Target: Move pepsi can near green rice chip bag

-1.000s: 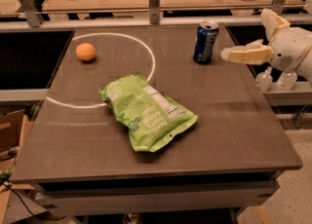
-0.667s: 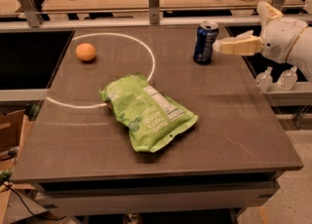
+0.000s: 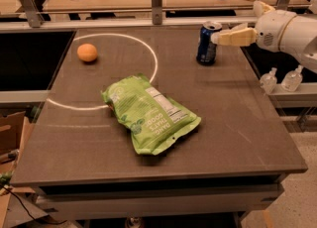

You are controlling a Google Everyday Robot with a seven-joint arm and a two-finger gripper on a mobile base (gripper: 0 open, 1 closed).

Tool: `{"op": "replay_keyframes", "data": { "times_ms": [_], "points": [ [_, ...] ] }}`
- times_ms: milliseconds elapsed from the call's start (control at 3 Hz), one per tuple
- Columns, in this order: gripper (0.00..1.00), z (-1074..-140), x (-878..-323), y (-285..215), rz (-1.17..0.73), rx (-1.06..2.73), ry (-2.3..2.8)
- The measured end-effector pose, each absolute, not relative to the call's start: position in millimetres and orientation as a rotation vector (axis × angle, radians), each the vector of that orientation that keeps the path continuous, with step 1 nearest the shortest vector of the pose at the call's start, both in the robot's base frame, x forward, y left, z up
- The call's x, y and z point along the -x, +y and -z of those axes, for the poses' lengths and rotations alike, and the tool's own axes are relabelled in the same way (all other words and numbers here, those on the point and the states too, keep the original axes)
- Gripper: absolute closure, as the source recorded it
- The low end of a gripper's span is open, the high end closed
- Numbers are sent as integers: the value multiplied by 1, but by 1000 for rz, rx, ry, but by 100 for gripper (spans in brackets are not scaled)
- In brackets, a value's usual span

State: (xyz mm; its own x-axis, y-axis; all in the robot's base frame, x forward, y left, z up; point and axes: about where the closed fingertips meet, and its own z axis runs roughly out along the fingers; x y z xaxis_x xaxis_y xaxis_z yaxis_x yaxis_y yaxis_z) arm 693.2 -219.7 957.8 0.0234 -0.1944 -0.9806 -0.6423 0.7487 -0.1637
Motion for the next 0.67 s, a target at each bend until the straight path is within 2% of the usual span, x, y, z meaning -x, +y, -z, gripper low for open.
{"op": "replay_keyframes", "data": {
  "times_ms": [667],
  "points": [
    [0,-925,-691,-194,-523,793,1616]
  ]
}}
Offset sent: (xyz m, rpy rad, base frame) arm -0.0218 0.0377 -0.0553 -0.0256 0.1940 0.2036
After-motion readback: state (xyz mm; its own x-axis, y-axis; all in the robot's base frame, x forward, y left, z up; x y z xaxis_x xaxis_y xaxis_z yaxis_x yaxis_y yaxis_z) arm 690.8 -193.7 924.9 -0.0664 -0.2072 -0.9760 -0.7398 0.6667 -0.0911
